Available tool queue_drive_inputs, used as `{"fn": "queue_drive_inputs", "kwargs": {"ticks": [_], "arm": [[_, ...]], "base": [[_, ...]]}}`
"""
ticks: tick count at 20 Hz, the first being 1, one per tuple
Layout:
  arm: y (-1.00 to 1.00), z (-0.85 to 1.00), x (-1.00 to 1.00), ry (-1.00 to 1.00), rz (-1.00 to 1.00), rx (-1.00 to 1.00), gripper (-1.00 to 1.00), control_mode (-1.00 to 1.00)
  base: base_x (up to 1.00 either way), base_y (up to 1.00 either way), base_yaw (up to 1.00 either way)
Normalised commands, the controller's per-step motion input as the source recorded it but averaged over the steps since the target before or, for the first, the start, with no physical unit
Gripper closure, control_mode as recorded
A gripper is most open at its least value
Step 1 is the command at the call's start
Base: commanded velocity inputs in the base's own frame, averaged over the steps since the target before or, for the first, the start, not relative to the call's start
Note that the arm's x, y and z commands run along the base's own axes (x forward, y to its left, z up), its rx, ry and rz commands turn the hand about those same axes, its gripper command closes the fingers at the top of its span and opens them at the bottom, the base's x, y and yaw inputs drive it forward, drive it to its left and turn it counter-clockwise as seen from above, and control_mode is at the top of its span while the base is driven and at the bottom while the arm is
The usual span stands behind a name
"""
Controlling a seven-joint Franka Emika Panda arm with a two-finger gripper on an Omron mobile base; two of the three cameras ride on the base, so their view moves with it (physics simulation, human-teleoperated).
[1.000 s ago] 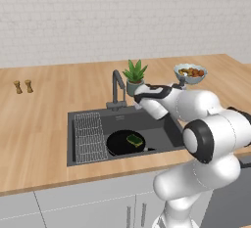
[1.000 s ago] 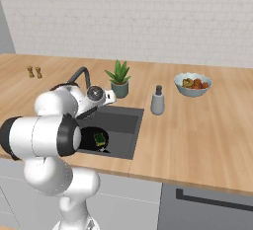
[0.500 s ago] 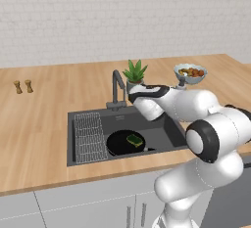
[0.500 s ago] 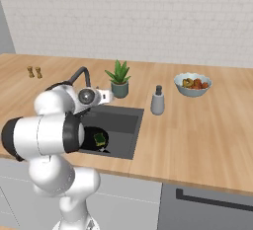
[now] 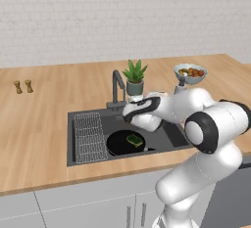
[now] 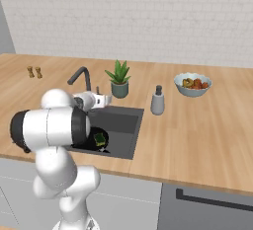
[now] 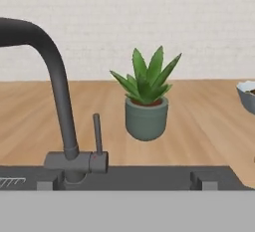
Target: Pick the pan and sponge and place them into the sink. Then turn on the water.
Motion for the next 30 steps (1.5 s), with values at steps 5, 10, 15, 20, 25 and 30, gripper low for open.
{"fn": "queue_drive_inputs", "kwargs": {"ticks": [5, 10, 15, 20, 25, 30], "arm": [[0.00, -0.10, 0.00, -0.21, -0.14, 0.03, -1.00, -1.00], [0.00, 0.00, 0.00, -0.09, -0.07, 0.03, -1.00, -1.00], [0.12, 0.00, 0.00, -0.08, -0.02, 0.00, -1.00, -1.00], [0.37, 0.00, 0.00, -0.08, -0.05, 0.00, -1.00, -1.00], [0.39, -0.03, 0.00, -0.03, -0.05, 0.00, -1.00, -1.00], [0.38, -0.25, 0.00, -0.04, -0.05, 0.00, -1.00, -1.00]], "base": [[0.00, 0.00, 0.00], [0.00, 0.00, 0.00], [0.00, 0.00, 0.00], [0.00, 0.00, 0.00], [0.00, 0.00, 0.00], [0.00, 0.00, 0.00]]}}
